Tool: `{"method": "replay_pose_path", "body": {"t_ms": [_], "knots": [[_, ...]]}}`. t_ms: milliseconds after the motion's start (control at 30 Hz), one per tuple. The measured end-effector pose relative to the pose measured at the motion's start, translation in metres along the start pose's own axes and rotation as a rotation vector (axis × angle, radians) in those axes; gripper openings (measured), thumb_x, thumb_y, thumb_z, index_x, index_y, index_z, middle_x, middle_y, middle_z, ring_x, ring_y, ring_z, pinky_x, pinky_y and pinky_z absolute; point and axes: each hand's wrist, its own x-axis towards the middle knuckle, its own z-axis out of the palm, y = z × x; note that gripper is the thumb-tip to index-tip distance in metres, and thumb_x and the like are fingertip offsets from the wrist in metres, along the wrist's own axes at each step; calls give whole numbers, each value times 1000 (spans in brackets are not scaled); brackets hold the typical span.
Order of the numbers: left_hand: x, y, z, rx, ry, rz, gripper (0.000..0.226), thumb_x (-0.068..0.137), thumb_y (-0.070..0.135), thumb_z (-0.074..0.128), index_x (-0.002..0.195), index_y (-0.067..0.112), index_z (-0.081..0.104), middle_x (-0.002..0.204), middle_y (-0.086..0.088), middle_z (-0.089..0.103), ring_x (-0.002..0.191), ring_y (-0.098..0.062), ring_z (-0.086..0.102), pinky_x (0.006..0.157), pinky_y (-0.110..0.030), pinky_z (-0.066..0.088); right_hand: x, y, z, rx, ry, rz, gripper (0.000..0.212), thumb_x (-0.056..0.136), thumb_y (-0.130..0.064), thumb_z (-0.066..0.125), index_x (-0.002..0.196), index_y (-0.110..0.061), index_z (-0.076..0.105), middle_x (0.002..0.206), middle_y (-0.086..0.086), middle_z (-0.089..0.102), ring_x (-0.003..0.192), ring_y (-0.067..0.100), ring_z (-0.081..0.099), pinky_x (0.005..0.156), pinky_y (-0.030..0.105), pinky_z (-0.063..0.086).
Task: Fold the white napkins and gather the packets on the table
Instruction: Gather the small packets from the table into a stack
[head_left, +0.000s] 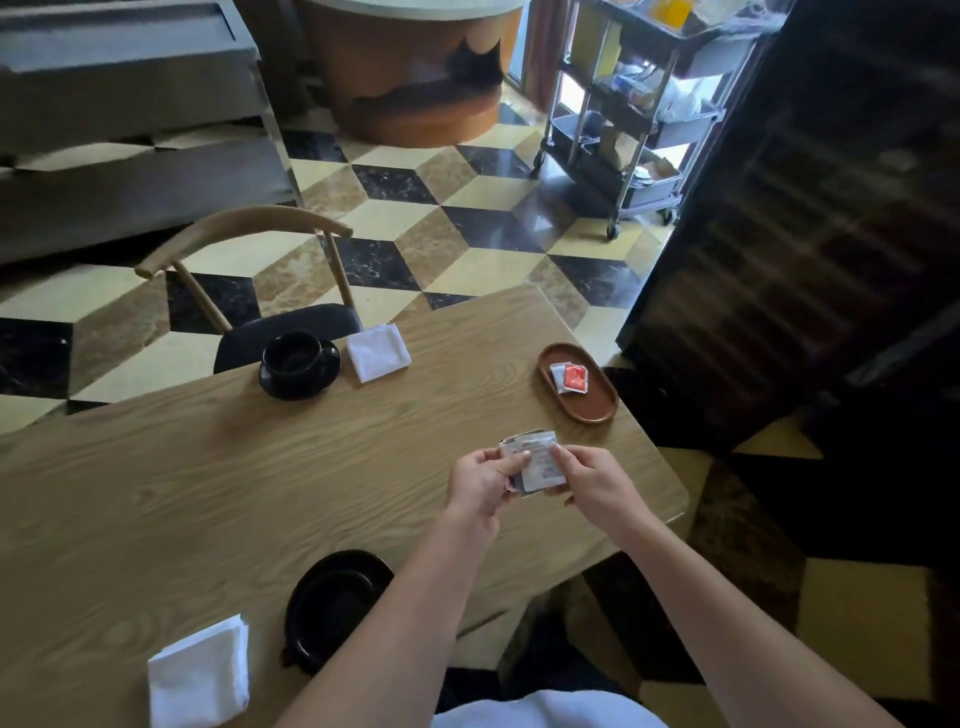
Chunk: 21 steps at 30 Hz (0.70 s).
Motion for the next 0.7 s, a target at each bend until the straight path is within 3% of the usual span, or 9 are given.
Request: {"method": "replay_pose_path", "body": {"t_ms": [100,233,400,500,700], "knots": [[3,-8,17,17,22,-31,25,79,0,79,97,3,62,79,-11,72,64,-18,70,57,-28,55,6,6,-15,-4,29,4,30,105,-28,49,106,-13,76,90,6,76,67,10,66,52,24,47],[17,-15,47,16,24,-44,18,79,-1,78,91,3,64,70,-9,73,51,-14,70,43,-21,51,26,20,-42,9,57,-10,28,103,-28,54,100,-14,78,90,5,78,82,21,71,70,36,51],[54,-18,102,30,104,-15,26,78,-1,79,97,2,62,79,-15,73,55,-19,70,43,-22,50,76,35,-87,102,47,-13,20,99,-25,61,93,-21,79,86,0,79,76,10,70,62,23,51],[84,-19,142,36,185,-1,27,78,1,80,91,8,57,82,-16,72,55,-20,69,41,-22,48,122,41,-124,63,-7,-27,19,96,-27,64,101,-17,79,90,-1,79,86,13,74,74,32,56],[126,-19,207,-37,303,-15,16,81,-5,75,83,5,63,78,-15,70,50,-15,68,41,-22,51,196,51,-178,18,-111,-1,21,94,-30,68,108,-17,77,95,-3,78,88,11,74,72,28,57]]}}
